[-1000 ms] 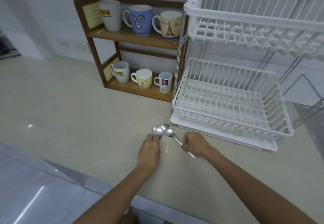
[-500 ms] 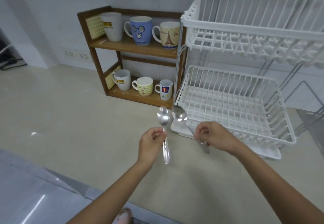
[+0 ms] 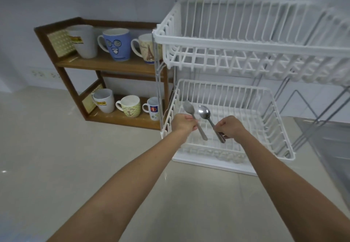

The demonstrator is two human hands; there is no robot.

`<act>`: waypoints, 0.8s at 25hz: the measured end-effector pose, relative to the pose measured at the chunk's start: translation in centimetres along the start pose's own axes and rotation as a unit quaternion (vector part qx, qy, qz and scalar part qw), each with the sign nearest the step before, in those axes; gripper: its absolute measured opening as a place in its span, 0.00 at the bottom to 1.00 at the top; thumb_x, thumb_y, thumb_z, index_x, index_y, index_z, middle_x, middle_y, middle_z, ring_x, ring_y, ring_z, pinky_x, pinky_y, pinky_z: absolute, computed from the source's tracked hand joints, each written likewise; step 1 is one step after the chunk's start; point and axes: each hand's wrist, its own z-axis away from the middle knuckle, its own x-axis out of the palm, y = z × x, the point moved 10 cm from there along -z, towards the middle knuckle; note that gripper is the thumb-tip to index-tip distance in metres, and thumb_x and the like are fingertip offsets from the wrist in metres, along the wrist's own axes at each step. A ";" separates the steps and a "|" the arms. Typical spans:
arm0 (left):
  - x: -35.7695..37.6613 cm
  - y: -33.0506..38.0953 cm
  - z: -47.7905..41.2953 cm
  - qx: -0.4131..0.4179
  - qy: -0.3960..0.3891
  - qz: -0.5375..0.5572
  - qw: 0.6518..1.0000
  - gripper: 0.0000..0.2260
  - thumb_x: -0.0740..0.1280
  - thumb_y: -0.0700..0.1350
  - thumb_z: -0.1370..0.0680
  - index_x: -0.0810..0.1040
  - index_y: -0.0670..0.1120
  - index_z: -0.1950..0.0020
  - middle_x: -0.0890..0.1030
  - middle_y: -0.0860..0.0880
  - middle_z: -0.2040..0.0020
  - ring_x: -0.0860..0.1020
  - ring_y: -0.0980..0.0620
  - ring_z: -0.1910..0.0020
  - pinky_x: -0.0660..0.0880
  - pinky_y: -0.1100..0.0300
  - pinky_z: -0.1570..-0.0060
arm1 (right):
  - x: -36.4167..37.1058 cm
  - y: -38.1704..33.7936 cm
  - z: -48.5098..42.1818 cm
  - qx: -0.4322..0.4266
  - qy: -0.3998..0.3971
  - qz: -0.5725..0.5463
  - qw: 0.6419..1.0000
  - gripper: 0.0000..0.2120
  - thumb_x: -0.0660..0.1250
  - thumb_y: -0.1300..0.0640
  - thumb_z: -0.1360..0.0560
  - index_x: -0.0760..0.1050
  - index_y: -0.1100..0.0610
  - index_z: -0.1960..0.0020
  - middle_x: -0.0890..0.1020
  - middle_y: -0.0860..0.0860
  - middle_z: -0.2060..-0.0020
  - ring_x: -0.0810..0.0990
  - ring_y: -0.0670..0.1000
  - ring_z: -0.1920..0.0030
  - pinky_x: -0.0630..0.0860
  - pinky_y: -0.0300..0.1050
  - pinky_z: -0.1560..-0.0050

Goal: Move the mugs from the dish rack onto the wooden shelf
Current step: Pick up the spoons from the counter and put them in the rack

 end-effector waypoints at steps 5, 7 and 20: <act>0.2 -2.4 -4.0 -0.047 0.033 -0.091 0.994 0.08 0.71 0.32 0.28 0.80 0.33 0.50 0.82 0.36 0.48 0.83 0.41 0.51 0.81 0.49 0.48 | 1.6 0.8 -2.3 0.034 -0.022 0.046 0.998 0.12 0.72 0.61 0.28 0.81 0.70 0.50 0.84 0.63 0.58 0.82 0.57 0.58 0.78 0.48 0.59; 0.5 -3.0 -4.4 -0.061 0.029 -0.097 0.993 0.09 0.71 0.31 0.28 0.79 0.31 0.48 0.81 0.35 0.47 0.82 0.40 0.50 0.81 0.49 0.49 | 2.4 1.1 -2.7 0.040 -0.031 0.051 0.997 0.12 0.72 0.61 0.28 0.81 0.69 0.50 0.82 0.59 0.61 0.79 0.55 0.60 0.78 0.46 0.61; 1.0 -3.6 -5.1 -0.071 0.003 -0.203 0.977 0.10 0.71 0.35 0.26 0.79 0.32 0.48 0.83 0.36 0.49 0.83 0.44 0.56 0.82 0.50 0.55 | 2.8 1.6 -3.4 -0.003 0.000 0.108 0.994 0.08 0.74 0.54 0.30 0.78 0.56 0.64 0.83 0.53 0.62 0.82 0.53 0.59 0.81 0.49 0.53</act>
